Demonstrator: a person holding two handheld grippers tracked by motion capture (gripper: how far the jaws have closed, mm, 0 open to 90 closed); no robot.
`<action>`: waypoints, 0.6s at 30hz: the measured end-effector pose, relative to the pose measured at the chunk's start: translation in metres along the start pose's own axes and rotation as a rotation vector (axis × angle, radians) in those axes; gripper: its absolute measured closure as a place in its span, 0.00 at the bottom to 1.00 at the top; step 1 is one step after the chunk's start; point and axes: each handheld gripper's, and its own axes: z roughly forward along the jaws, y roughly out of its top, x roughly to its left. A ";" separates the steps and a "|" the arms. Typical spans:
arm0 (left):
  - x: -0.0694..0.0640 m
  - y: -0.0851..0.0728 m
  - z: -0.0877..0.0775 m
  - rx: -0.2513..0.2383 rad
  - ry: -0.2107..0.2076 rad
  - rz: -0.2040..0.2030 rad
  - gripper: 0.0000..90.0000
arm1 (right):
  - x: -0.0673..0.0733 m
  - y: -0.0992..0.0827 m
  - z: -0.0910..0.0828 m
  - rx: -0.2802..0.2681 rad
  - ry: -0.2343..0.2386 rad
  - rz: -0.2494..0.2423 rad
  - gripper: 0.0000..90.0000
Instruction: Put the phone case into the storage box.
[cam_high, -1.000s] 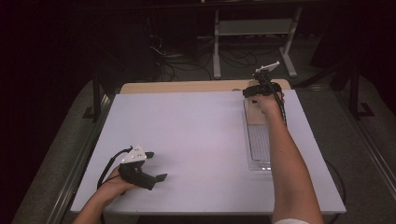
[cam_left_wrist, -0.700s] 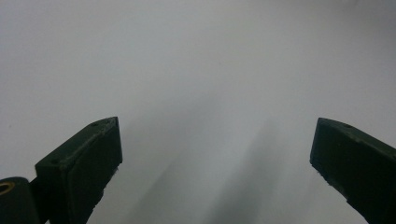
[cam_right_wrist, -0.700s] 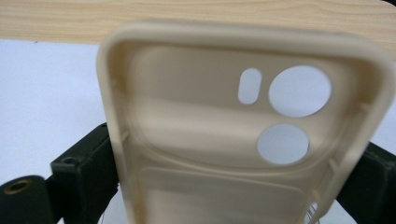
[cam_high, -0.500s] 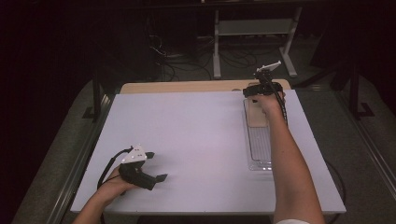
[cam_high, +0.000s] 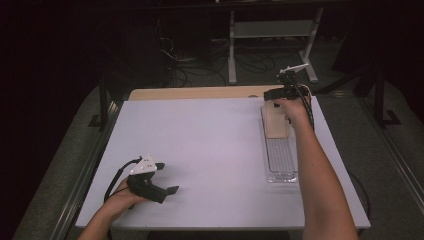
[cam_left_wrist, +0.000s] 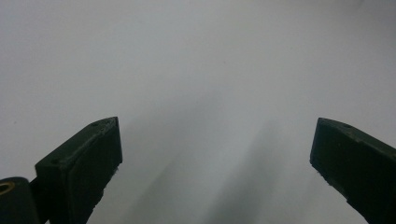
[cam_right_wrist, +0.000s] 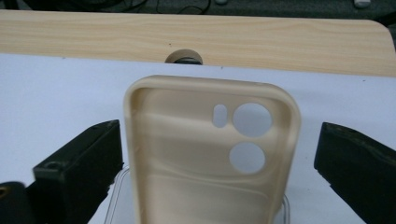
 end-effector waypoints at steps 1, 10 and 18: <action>0.001 0.000 0.000 0.000 0.001 0.000 0.02 | -0.001 0.000 -0.003 -0.004 0.005 -0.002 0.00; 0.002 0.001 0.001 0.009 0.006 -0.008 0.02 | 0.002 -0.007 -0.026 -0.034 0.051 -0.069 0.00; 0.001 0.000 0.001 0.005 0.009 -0.010 0.02 | 0.006 -0.034 -0.043 -0.075 0.132 -0.128 0.00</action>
